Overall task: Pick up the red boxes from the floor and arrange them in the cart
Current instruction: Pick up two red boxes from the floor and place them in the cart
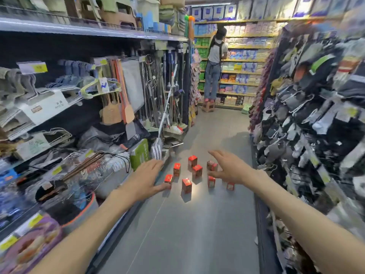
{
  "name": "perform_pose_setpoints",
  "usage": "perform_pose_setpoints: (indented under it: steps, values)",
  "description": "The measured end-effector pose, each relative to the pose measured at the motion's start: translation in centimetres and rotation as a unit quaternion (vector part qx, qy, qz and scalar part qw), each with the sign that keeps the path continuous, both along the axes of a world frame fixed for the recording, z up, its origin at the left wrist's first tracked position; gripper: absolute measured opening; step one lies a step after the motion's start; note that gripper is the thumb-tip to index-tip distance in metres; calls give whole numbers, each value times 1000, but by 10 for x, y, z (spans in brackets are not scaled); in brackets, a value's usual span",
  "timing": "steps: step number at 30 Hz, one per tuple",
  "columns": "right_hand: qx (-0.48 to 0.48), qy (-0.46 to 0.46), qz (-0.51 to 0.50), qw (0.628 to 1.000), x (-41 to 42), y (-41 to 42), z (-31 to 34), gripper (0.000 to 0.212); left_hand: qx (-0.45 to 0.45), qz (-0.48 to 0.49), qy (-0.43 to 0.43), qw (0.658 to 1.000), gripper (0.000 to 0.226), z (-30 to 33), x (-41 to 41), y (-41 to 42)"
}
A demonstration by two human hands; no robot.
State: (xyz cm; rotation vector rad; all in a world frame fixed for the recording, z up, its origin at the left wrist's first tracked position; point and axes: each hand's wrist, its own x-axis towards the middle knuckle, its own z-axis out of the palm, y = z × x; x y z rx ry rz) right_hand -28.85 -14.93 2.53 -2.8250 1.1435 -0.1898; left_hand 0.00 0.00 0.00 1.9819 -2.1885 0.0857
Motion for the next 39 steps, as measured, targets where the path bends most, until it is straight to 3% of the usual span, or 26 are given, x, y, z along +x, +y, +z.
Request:
perform_pose_setpoints:
  steps: [15,29,39]
  values:
    - [24,37,-26,999,44,-276,-34,82,30,22,23,999,93,-47,60,-278]
    - [106,42,-81,990,186,-506,-121,81,96,6,54,994,84,-139,214,-528]
    - [159,60,-101,980,254,-659,-207,77,160,10,85,983,85,-208,276,-697]
